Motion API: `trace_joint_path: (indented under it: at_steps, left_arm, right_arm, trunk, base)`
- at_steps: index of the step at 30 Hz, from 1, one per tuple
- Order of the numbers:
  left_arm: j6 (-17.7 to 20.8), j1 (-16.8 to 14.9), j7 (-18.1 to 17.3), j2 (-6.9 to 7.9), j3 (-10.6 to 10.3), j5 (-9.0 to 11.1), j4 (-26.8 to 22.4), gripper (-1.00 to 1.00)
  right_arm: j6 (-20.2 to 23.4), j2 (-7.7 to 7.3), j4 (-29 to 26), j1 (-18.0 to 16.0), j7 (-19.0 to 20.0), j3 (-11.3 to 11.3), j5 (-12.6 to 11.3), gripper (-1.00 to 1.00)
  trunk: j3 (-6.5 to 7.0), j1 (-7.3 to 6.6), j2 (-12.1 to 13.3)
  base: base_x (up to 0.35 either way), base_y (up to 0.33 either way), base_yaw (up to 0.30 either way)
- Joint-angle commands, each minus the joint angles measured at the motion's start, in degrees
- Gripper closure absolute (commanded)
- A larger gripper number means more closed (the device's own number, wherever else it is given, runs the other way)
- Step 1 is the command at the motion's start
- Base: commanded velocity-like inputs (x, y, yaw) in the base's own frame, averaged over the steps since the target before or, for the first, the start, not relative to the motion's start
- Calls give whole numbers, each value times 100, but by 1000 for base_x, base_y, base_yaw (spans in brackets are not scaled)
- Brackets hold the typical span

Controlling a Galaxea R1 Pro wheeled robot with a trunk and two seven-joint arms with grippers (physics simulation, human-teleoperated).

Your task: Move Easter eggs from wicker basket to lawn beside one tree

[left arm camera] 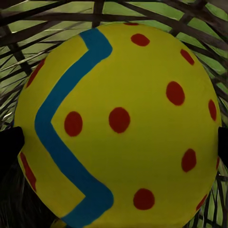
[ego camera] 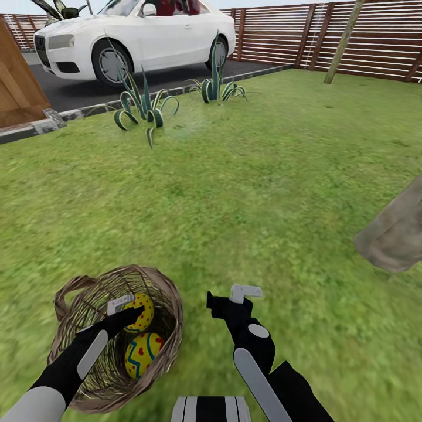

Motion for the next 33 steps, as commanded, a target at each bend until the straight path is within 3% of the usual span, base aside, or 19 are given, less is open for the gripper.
trace_joint_path:
  at_steps: [1,3,33]
  left_arm:
    - [20,2,4,6,-11,24,-8,100]
    - [23,5,4,7,-10,24,-7,100]
    - [-17,8,4,7,-10,15,-26,100]
  right_arm:
    - [17,1,-6,-5,-49,6,-39,-100]
    - [18,-1,-6,-4,-49,6,-39,-100]
    - [17,7,-5,-4,-49,6,-41,-100]
  trunk:
    - [-4,-1,-2]
    - [40,-6,1]
    - [40,-6,1]
  base:
    - [0,0,0]
    - [0,0,0]
    - [-33,0,0]
